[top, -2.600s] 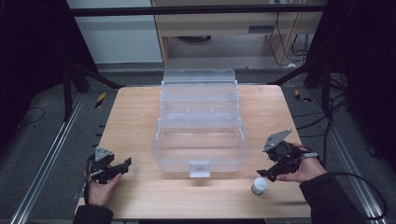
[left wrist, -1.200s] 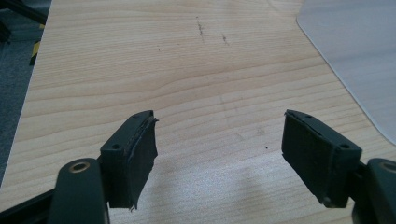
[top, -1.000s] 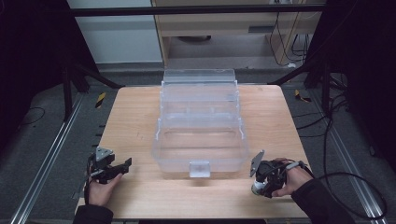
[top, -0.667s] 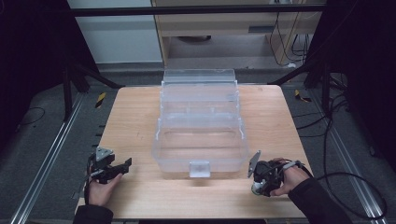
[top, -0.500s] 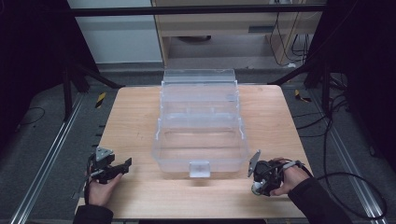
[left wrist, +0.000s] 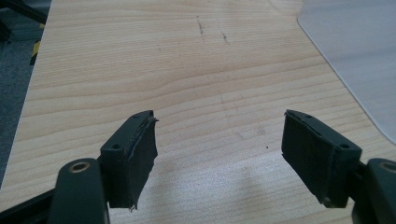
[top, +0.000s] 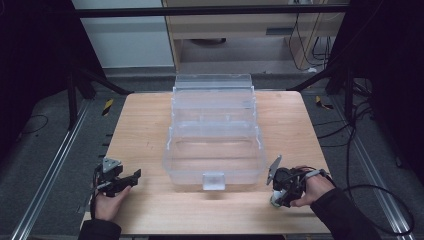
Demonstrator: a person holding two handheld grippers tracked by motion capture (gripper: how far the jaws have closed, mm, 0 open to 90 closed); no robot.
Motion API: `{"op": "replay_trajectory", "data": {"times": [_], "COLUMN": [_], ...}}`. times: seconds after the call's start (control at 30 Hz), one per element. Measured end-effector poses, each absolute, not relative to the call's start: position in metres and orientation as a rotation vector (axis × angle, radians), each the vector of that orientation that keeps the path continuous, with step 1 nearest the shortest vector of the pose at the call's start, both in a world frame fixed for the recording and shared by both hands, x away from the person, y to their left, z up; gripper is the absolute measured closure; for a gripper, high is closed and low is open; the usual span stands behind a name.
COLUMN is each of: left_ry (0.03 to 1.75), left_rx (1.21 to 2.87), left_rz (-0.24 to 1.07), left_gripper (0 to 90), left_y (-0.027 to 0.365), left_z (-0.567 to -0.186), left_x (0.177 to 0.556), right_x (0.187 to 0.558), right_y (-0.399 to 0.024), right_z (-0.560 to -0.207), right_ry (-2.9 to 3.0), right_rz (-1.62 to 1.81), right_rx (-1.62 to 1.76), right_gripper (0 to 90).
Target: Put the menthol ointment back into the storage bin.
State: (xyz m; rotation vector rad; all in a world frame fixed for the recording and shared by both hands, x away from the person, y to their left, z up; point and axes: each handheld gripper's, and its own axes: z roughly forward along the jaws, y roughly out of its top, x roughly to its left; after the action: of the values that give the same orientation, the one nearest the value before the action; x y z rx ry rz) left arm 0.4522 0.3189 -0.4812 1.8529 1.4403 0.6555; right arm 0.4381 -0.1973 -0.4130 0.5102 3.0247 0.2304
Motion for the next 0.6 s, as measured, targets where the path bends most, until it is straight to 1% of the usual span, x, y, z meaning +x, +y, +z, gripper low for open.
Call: {"op": "replay_trajectory", "data": {"times": [0.6], "left_ry": [1.441], "left_rx": [1.856], "left_rz": [0.650], "left_gripper": [25.7], "left_y": [0.319], "left_z": [-0.482], "left_x": [0.452], "right_x": [0.446], "right_y": [-0.200], "right_z": [-0.363], "right_ry": [2.950], "right_rz": [0.329], "right_rx": [0.578], "right_gripper": [50.2]}}
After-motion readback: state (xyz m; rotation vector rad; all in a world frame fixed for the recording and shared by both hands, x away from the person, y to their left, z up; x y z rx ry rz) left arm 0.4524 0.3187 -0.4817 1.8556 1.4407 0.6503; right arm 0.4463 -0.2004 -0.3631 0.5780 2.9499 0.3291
